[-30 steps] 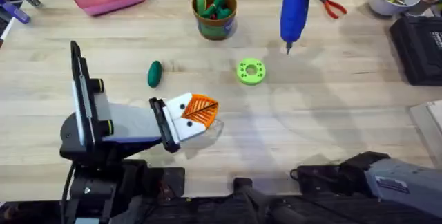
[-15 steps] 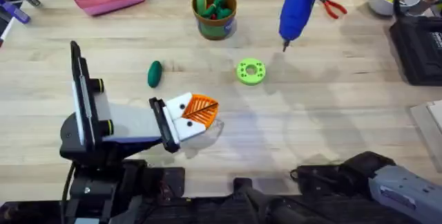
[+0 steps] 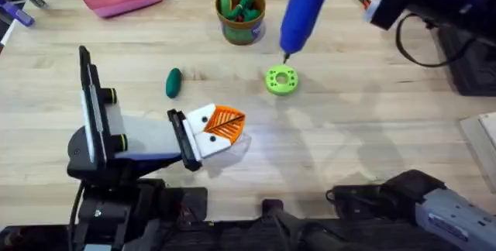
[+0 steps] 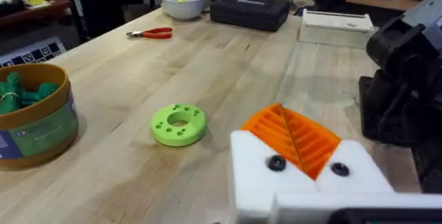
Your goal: Pick up the gripper from the table and insert it into the empty holder that is missing its gripper. Then pick up a screw, insert it into the mounting hole, and use the screwdriver to tighten it. Finally, clean up the table by picking up the vegetable and placing it into the bucket.
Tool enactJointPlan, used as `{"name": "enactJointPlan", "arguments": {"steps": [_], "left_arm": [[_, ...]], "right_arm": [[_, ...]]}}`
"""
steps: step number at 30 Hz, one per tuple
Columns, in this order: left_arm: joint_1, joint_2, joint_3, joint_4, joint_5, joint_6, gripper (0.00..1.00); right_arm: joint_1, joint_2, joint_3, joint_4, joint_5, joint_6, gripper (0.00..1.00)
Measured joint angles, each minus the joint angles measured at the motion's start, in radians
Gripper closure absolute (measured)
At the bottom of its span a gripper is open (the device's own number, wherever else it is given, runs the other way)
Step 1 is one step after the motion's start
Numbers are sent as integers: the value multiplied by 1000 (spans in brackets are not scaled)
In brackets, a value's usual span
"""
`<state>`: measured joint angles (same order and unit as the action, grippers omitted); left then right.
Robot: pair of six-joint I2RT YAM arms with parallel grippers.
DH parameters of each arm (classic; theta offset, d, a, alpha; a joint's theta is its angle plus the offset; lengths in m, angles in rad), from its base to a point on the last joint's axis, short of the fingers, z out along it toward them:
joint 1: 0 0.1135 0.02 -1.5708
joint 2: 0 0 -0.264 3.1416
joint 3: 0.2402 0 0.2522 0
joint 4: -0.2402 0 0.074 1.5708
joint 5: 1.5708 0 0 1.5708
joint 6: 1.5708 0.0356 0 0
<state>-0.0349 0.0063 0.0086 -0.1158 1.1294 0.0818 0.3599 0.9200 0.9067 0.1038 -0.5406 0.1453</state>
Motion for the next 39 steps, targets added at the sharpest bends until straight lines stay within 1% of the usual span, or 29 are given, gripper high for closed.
{"name": "enactJointPlan", "arguments": {"steps": [5,8,13,19,23,39], "left_arm": [[0,0,0,0,0,0,980],[0,0,0,0,0,0,980],[0,0,0,0,0,0,980],[0,0,0,0,0,0,980],[0,0,0,0,0,0,980],[0,0,0,0,0,0,980]], "right_arm": [[0,80,-3,169,-243,-39,995],[2,135,-3,247,-369,-48,995],[19,205,-4,307,-491,-50,995],[61,212,-6,356,-572,-53,995],[65,212,-6,356,-616,-53,995],[93,212,-6,357,-639,-53,995]]}}
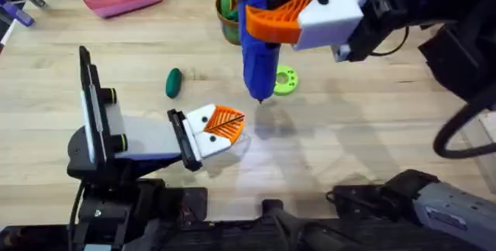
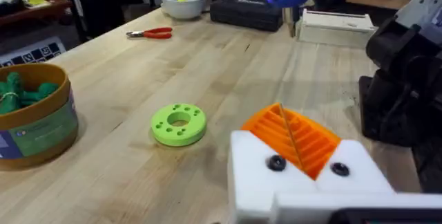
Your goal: Pick up the gripper from the table and insert it into the empty holder that is missing its gripper. Then pick up a screw, insert it into the mounting hole, and use the screwdriver to tighten it. Finally, clean up the table by picking up the vegetable and placing it into the bucket.
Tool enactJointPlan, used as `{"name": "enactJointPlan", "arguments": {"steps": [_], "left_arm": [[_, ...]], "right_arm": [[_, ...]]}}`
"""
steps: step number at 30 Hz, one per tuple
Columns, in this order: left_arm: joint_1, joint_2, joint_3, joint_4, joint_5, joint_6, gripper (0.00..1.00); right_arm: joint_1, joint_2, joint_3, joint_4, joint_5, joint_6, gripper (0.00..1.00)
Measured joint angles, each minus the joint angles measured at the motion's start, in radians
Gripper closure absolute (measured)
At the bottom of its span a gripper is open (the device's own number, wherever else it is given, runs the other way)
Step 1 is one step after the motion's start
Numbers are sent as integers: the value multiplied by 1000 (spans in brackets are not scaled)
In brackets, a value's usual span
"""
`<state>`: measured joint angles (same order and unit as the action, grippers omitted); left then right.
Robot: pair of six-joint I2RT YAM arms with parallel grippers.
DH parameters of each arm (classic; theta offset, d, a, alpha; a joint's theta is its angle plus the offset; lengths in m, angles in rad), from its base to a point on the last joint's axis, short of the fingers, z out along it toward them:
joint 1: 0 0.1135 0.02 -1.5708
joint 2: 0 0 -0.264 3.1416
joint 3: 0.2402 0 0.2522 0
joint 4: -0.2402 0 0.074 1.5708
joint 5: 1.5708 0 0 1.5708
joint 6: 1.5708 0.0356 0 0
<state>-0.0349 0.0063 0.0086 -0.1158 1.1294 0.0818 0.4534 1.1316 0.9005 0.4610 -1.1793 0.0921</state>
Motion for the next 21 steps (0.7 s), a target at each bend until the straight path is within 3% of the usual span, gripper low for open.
{"name": "enactJointPlan", "arguments": {"steps": [21], "left_arm": [[0,0,0,0,0,0,980]], "right_arm": [[20,0,0,27,-50,-10,995]]}}
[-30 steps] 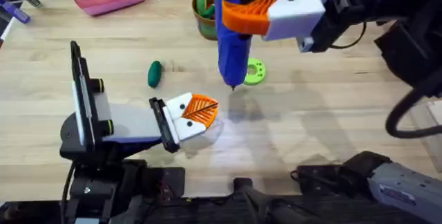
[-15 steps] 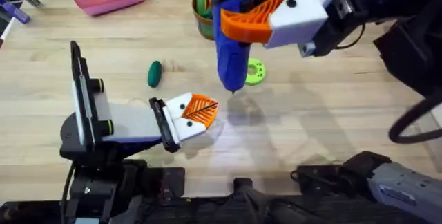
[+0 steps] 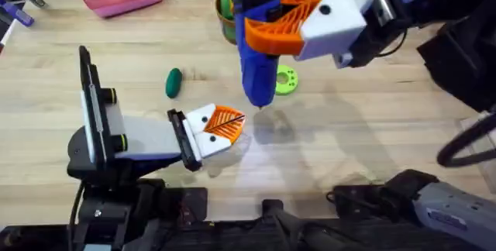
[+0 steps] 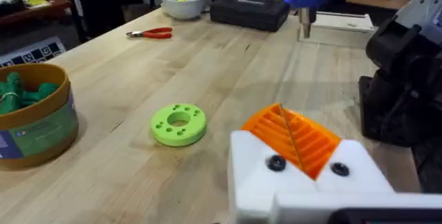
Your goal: Pick up the gripper from the table and insert it into the empty holder that is missing its gripper. Then pick up a screw, insert it into the mounting hole, and use the screwdriver to tighten it. Finally, clean up the table by picking up the vegetable and placing it into the bucket.
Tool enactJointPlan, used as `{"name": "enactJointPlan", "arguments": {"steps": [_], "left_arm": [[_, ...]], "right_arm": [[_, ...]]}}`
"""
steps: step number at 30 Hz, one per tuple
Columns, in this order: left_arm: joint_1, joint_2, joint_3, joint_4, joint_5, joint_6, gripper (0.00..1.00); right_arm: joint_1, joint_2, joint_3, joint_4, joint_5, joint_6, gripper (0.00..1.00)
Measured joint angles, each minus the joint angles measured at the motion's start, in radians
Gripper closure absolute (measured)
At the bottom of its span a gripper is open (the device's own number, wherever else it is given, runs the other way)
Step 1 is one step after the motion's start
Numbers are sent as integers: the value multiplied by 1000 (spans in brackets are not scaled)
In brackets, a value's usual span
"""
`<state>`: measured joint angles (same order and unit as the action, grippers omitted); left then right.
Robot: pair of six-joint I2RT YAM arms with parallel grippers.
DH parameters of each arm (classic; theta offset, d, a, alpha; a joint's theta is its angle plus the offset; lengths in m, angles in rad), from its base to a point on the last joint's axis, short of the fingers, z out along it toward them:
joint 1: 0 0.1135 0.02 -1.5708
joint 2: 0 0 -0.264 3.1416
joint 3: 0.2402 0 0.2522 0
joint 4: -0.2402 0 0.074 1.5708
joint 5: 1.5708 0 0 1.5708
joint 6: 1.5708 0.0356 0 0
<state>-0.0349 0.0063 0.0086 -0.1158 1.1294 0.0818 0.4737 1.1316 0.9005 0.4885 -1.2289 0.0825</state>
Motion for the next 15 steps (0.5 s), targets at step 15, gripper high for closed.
{"name": "enactJointPlan", "arguments": {"steps": [15], "left_arm": [[0,0,0,0,0,0,980]], "right_arm": [[24,0,0,2,0,-9,995]]}}
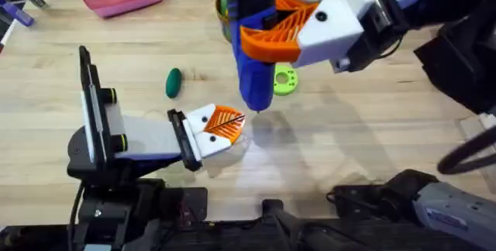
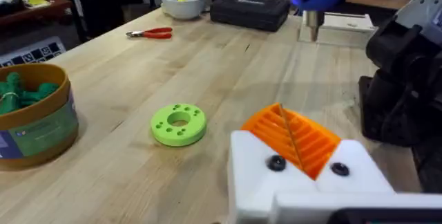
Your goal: Pick up the gripper from the table and insert it into the empty holder that is missing its gripper. Then pick up a screw, insert it into the mounting hole, and use the screwdriver to tighten it. Finally, clean up the table by picking up the vegetable and placing it into the bucket.
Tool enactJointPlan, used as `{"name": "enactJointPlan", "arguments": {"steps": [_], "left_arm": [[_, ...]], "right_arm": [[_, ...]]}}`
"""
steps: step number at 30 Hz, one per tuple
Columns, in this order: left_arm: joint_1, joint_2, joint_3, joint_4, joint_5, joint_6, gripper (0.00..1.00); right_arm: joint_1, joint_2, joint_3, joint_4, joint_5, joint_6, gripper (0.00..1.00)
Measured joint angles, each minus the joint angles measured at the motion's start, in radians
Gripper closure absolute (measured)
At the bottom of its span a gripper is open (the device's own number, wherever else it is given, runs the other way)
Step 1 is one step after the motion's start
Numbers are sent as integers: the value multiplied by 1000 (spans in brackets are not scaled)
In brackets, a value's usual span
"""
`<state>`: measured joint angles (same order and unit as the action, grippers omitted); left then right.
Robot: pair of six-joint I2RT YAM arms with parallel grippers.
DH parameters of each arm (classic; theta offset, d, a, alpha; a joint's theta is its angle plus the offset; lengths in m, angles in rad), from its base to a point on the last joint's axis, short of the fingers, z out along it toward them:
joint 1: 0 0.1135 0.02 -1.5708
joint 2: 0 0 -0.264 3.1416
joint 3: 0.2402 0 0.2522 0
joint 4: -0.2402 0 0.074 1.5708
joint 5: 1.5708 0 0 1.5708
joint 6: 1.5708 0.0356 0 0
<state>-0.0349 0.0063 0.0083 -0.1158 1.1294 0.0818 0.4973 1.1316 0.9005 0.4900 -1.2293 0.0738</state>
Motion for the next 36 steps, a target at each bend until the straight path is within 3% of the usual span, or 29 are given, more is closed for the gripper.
{"name": "enactJointPlan", "arguments": {"steps": [28,36], "left_arm": [[0,0,0,0,0,0,980],[0,0,0,0,0,0,980]], "right_arm": [[26,0,0,13,-1,0,995],[71,0,0,13,15,-7,995]]}}
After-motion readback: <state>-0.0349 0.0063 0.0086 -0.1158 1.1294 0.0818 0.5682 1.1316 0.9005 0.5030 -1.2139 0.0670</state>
